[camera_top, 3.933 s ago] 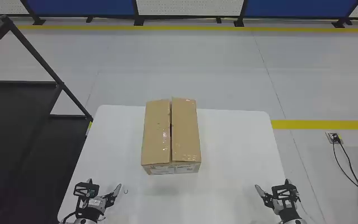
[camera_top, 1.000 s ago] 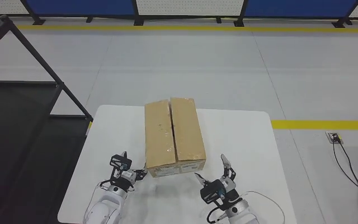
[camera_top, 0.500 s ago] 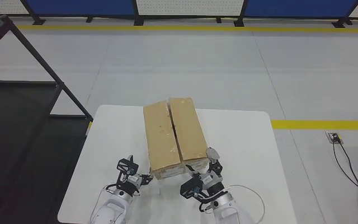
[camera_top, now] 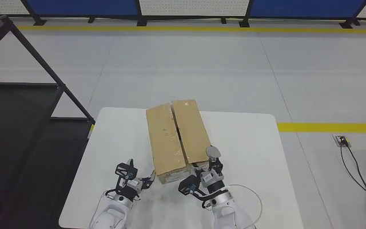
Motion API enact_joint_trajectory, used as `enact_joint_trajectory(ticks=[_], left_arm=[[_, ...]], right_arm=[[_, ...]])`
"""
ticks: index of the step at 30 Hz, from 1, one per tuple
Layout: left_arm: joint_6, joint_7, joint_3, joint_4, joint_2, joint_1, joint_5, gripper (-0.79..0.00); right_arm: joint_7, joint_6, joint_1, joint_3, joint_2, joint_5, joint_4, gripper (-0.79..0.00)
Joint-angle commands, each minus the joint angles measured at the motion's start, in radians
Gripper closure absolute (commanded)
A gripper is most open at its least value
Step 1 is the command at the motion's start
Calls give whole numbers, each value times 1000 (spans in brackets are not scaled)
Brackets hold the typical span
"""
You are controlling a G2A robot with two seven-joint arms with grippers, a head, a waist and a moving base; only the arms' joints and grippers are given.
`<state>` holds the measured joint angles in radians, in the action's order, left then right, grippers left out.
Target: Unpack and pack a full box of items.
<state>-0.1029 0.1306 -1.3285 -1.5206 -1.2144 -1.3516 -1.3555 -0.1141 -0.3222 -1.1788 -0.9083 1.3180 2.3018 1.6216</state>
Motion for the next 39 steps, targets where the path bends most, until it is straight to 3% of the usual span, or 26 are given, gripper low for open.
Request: enact_joint_trajectory(ticks=[1,8,12,13,24,39], left_arm=[[2,4,-13,-5,0,-4,13,-785],[14,4,-68,-25,3,-16,54,-785],[17,3,-98,-33,5,-19,74,-785],[17,2,-106,-34,5,-19,80,-785],[14,-9,-172,-35,8,-9,127,-785],[18,-22,-190,-25,7,11,135,-785]], right_arm=[[-1,7,7,1,4,0,-8,-317],[4,21,28,0,18,-6,-37,-246],[10,35,35,-2,25,-13,-51,-25],[12,38,37,-2,27,-15,-54,0],[90,93,19,-48,31,-72,-40,0],[253,283,-55,-175,4,-158,36,0]])
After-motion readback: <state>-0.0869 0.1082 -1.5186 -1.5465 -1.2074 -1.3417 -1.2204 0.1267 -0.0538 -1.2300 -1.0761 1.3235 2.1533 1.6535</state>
